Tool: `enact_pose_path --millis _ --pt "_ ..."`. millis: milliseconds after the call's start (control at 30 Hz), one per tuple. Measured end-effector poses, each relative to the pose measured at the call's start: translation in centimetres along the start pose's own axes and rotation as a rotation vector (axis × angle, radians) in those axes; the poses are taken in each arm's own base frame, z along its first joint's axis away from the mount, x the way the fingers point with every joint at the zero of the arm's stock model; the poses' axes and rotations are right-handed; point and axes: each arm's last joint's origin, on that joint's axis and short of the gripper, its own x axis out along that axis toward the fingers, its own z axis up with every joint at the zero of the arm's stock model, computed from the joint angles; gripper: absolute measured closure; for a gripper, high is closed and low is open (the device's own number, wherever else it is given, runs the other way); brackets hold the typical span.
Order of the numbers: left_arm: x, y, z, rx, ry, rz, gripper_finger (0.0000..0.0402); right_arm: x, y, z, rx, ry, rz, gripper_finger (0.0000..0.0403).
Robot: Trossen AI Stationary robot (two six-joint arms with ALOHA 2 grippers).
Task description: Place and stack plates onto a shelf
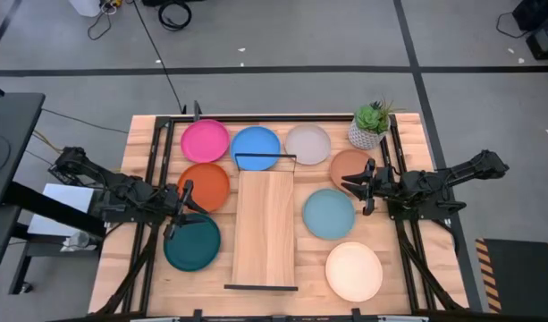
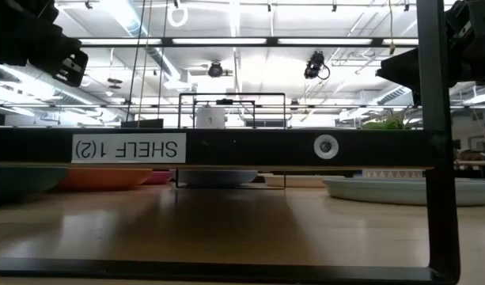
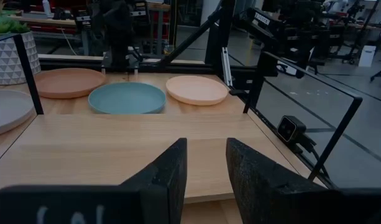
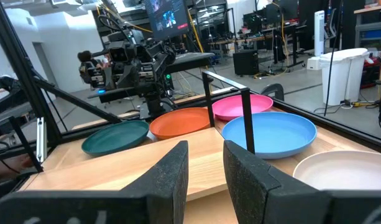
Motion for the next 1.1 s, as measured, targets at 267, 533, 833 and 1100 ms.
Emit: enact_pose_path --millis 267,533,833,1100 --pt "0.0 0.0 0.0 0.0 0.0 0.0 0.0283 0.0 0.0 0.0 0.0 0.0 0.0 0.0295" --pt "0.0 0.0 0.0 0.0 0.0 0.0 0.0283 0.0 0.0 0.0 0.001 0.0 0.0 0.0295" --pt "-0.4 -0.3 2.9 -0.011 -0.297 -0.025 0.0283 0.0 0.0 0.0 0.0 -0.001 0.0 0.0295" --pt "-0.7 -0.1 3.6 0.069 -0.379 0.069 0.0283 0.0 0.1 0.4 0.026 -0.035 0.006 0.0295"
